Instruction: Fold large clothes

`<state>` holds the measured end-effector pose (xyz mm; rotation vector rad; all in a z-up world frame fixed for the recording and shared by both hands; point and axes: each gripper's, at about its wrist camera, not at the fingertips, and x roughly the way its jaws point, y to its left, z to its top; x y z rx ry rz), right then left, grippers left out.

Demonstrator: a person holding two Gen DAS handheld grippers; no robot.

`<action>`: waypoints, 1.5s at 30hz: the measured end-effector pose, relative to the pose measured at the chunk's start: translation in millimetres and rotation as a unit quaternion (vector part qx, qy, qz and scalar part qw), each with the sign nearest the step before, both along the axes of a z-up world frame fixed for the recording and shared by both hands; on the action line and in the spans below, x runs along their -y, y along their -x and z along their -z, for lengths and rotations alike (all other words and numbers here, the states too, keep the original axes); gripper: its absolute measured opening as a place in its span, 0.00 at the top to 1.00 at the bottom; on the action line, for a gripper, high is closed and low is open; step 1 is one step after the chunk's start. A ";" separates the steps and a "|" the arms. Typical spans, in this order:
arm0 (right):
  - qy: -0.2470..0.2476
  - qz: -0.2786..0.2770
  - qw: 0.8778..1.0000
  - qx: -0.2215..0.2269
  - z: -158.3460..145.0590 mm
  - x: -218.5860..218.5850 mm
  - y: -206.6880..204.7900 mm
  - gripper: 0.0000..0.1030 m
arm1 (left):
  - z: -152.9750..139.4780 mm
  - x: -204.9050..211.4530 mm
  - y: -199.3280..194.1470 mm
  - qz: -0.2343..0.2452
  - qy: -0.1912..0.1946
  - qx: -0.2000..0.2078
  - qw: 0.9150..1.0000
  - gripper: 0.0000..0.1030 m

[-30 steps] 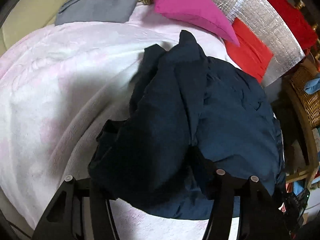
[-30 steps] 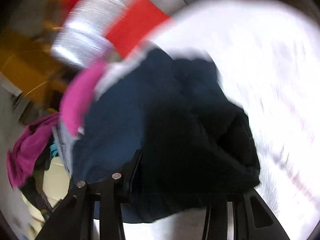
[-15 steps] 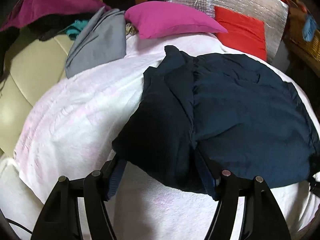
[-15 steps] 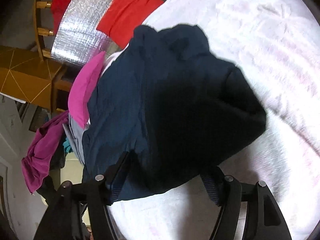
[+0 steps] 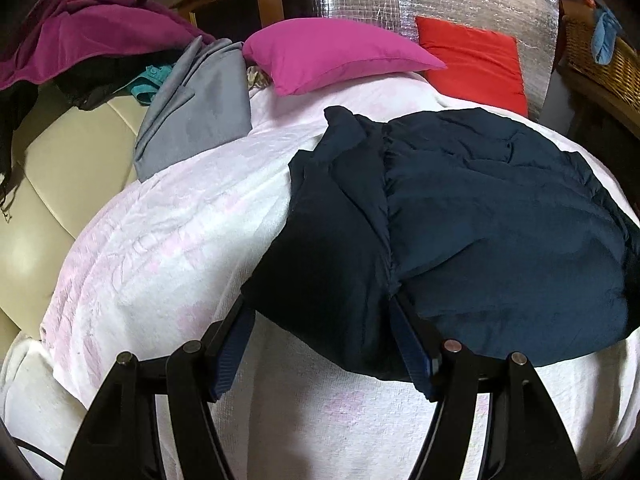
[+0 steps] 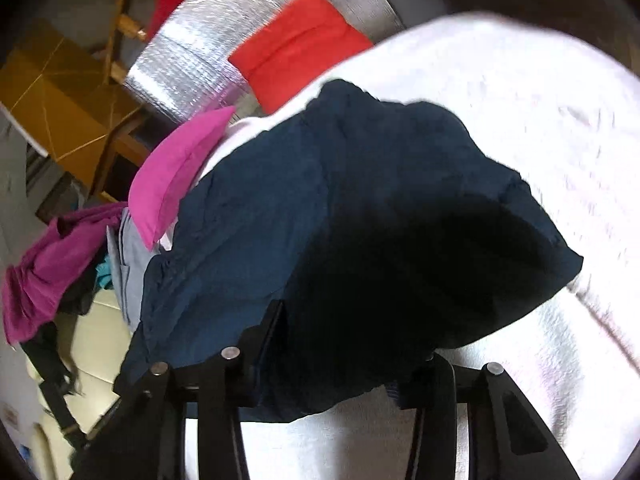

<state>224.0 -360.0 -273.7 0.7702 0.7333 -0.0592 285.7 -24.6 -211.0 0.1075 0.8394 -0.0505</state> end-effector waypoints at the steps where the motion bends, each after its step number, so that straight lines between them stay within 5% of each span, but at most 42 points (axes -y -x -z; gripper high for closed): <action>1: 0.008 -0.009 1.000 -0.023 6.2 -2.0 -4.5 0.55 | 0.2 0.2 0.7 0.002 -0.002 0.001 1.000 0.32; 5: -0.049 -0.020 0.997 -0.051 20.8 10.2 -5.4 0.51 | -0.3 1.2 2.6 0.009 -0.016 0.009 1.000 0.32; 12: -0.032 -0.056 0.995 -0.071 8.4 12.4 12.0 0.38 | -2.6 0.6 6.1 0.010 -0.032 0.022 0.999 0.31; 19: -0.027 -0.129 0.990 -0.045 -8.7 -0.5 31.7 0.34 | -15.8 1.3 19.1 0.012 -0.053 0.062 0.997 0.28; 23: -0.004 -0.163 0.987 0.001 -24.0 -10.7 39.0 0.34 | -25.6 -1.4 26.1 0.009 -0.028 0.075 0.997 0.26; 29: 0.037 -0.093 0.994 0.049 -46.3 0.6 42.1 0.35 | -30.0 10.8 30.1 0.017 -0.021 0.086 0.996 0.26; 35: 0.048 -0.021 0.998 0.021 -36.2 36.6 29.3 0.35 | -26.5 30.2 29.9 0.033 -0.036 0.084 0.995 0.26; 38: 0.013 -0.027 0.999 -0.041 -3.4 50.8 13.8 0.35 | -25.8 35.0 29.2 0.036 -0.040 0.085 0.995 0.26; 45: 0.043 -0.041 0.997 -0.041 -0.6 47.1 16.7 0.35 | -23.7 39.6 26.1 0.039 -0.045 0.083 0.995 0.26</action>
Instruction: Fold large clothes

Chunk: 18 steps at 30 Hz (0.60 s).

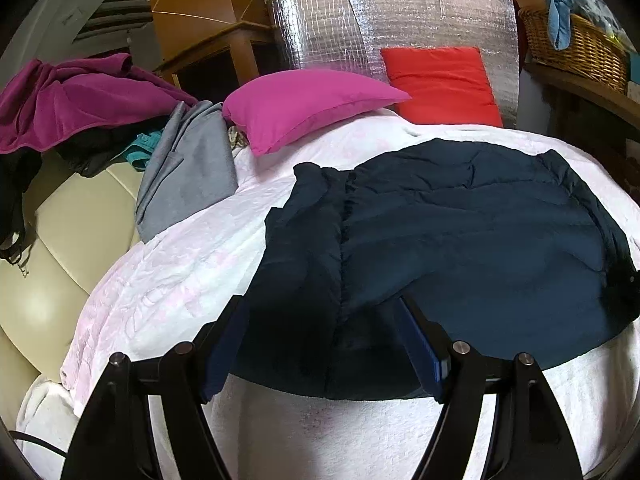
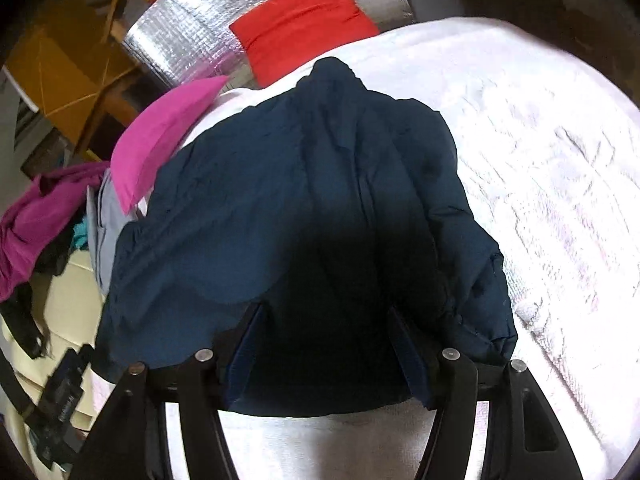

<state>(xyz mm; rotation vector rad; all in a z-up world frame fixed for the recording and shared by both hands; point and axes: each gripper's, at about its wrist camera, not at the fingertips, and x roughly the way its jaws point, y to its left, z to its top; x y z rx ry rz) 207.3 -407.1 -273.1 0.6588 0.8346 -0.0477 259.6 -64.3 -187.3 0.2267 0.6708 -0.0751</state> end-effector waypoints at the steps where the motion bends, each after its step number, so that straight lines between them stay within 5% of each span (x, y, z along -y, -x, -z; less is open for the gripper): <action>1: 0.002 -0.001 1.000 -0.002 -1.1 -0.6 0.3 0.34 | 0.6 1.0 -0.4 0.001 -0.003 0.000 1.000 0.26; 6: -0.012 0.010 1.000 0.011 -7.9 0.3 3.7 0.32 | 2.7 4.2 -1.4 0.002 -0.011 -0.001 1.000 0.26; 14: -0.028 0.025 0.994 0.104 -33.3 10.1 6.4 0.32 | 7.6 5.0 -13.0 -0.003 -0.014 -0.018 1.000 0.26; 18: -0.049 0.026 0.998 0.040 -7.2 20.9 -26.9 0.33 | 22.8 -7.3 -45.6 -0.013 0.011 -0.085 0.996 0.25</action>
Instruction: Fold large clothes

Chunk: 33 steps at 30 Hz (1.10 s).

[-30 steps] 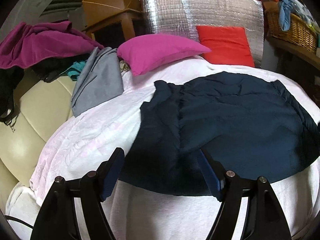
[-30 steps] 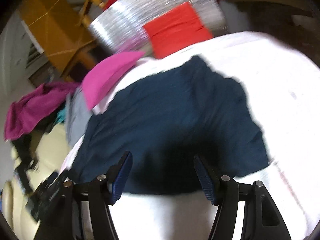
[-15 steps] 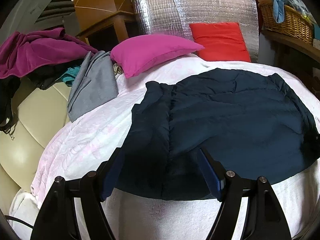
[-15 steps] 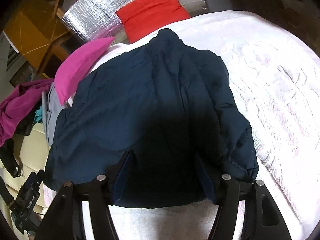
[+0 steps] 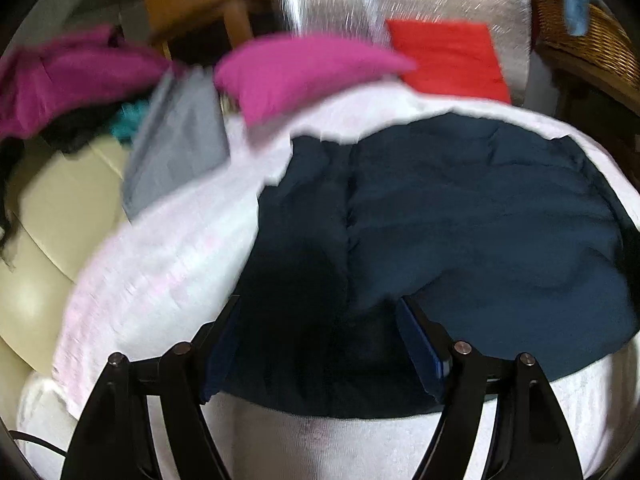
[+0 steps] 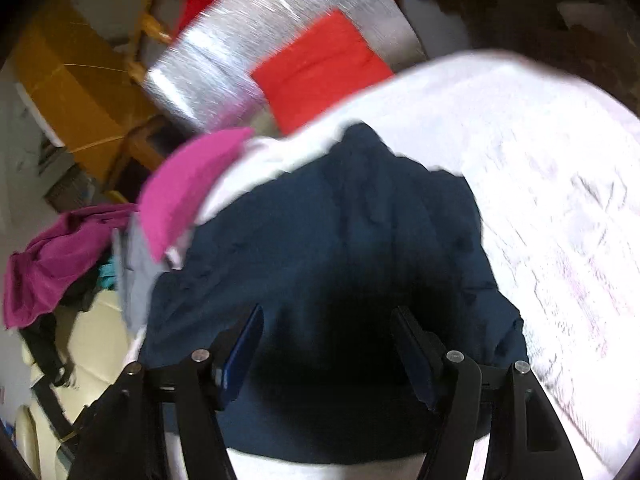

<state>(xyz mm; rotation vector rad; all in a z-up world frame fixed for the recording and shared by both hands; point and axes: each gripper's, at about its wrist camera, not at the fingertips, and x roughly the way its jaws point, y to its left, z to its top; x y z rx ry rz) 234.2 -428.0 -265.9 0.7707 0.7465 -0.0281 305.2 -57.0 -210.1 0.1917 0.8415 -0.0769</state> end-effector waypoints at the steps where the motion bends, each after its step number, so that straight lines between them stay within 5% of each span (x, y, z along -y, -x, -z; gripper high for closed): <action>1: -0.020 -0.009 1.000 -0.007 7.0 4.2 -5.1 0.33 | 7.5 -8.5 -12.9 -0.009 0.018 -0.030 0.999 0.25; 4: -0.046 -0.001 0.999 0.027 -2.5 17.9 1.6 0.33 | 8.5 -29.2 -27.8 -0.024 0.068 -0.051 0.996 0.25; 8: -0.063 0.050 0.993 0.082 -11.1 52.5 24.3 0.25 | -7.2 -59.6 -41.5 -0.045 0.133 -0.027 0.990 0.23; 11: -0.083 0.075 0.992 0.065 2.5 77.8 27.1 0.23 | 0.6 -83.7 -56.4 -0.082 0.174 -0.047 0.980 0.14; 14: -0.117 0.058 0.991 0.035 24.5 80.6 13.0 0.22 | 18.9 -99.3 -72.3 -0.095 0.247 -0.095 0.960 0.14; 18: -0.125 0.033 0.992 -0.010 44.2 71.7 -9.6 0.20 | 39.7 -91.5 -86.4 -0.076 0.278 -0.145 0.946 0.14; 21: -0.095 0.018 0.995 -0.002 38.1 54.9 -18.0 0.22 | 38.7 -85.0 -85.1 -0.068 0.282 -0.126 0.949 0.14; 23: -0.075 0.014 0.997 -0.014 34.3 44.3 -18.8 0.47 | 37.2 -81.0 -85.5 -0.055 0.295 -0.119 0.947 0.20; 26: -0.086 0.025 0.996 -0.010 26.4 35.4 -9.6 0.58 | 40.0 -76.6 -93.1 -0.063 0.283 -0.114 0.950 0.22; 30: -0.092 0.023 0.995 0.008 17.4 34.4 0.7 0.60 | 36.3 -74.1 -100.3 -0.071 0.268 -0.096 0.956 0.23; 33: -0.081 0.018 0.995 -0.049 37.9 31.9 -7.9 0.59 | 38.0 -71.6 -104.8 -0.073 0.258 -0.103 0.958 0.22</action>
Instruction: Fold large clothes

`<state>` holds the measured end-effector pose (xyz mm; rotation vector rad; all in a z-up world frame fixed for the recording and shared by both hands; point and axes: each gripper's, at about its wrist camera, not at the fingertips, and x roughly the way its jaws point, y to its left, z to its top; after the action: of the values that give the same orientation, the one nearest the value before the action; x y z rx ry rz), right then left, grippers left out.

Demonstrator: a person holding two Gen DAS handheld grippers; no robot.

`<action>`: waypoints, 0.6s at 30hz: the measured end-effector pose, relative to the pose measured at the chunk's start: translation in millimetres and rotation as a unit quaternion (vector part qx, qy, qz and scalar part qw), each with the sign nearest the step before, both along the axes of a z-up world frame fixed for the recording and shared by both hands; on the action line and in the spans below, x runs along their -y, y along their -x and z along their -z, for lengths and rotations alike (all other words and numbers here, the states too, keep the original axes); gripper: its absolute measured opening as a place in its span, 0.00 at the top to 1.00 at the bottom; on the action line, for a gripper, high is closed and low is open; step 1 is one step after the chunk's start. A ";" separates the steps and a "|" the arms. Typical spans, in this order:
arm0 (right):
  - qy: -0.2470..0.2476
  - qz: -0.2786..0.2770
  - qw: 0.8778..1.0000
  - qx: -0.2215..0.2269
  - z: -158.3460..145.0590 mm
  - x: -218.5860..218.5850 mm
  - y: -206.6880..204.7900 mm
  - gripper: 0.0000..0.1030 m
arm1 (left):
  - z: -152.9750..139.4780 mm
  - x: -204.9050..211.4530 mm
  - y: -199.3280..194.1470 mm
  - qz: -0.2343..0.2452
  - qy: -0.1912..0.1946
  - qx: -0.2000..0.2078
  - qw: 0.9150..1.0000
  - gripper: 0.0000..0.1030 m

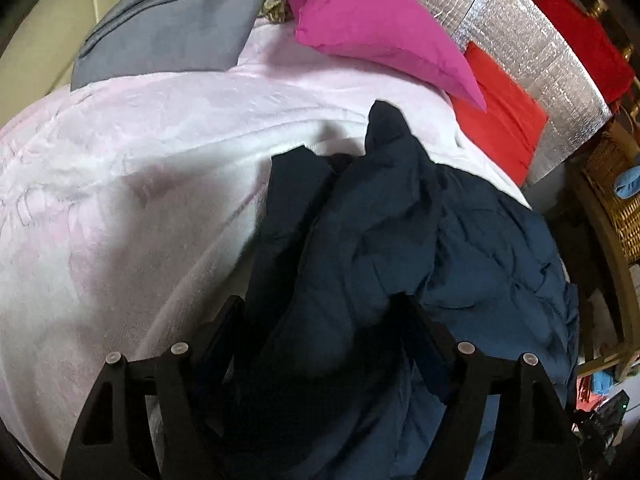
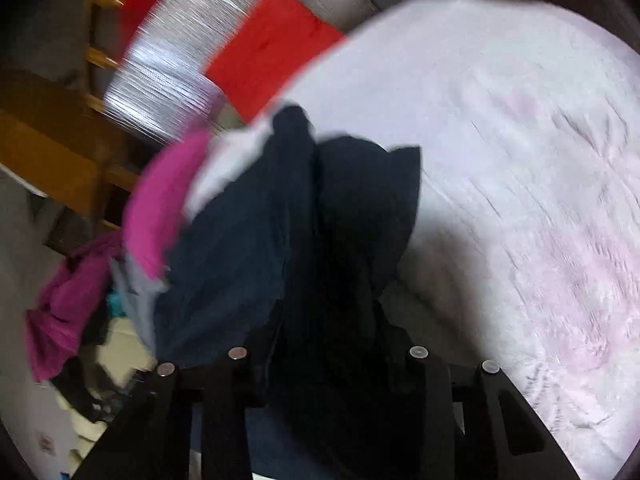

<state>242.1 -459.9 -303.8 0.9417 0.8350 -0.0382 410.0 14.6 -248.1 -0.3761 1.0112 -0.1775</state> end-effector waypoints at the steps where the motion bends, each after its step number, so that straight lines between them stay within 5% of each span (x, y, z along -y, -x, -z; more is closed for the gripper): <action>1: -0.002 -0.002 1.000 0.002 1.5 1.2 -0.2 0.58 | 1.8 -2.0 -1.1 -0.002 -0.001 -0.003 1.000 0.22; 3: 0.005 -0.006 1.000 0.002 -3.8 1.5 2.7 0.57 | 0.4 -3.0 -1.8 -0.010 -0.002 -0.009 1.000 0.22; 6: 0.034 -0.002 0.999 -0.012 -14.0 -1.9 9.5 0.43 | -21.2 -5.7 17.0 -0.028 -0.047 0.021 0.998 0.22; 10: 0.141 0.031 0.989 0.031 -53.2 -14.1 35.8 0.41 | -54.4 -2.0 48.6 -0.034 -0.092 0.081 0.992 0.20; 14: 0.179 0.014 0.979 0.097 -79.9 -36.5 48.3 0.41 | -71.1 28.1 78.4 0.011 -0.113 0.120 0.986 0.16; 18: 0.207 -0.040 0.975 0.072 -73.3 -72.4 31.2 0.42 | -62.1 78.7 89.7 0.100 -0.175 0.123 0.972 0.13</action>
<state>211.0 -387.5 -230.5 0.5099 0.6937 -0.0704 320.2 -64.0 -186.0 0.0706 0.8141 -0.2162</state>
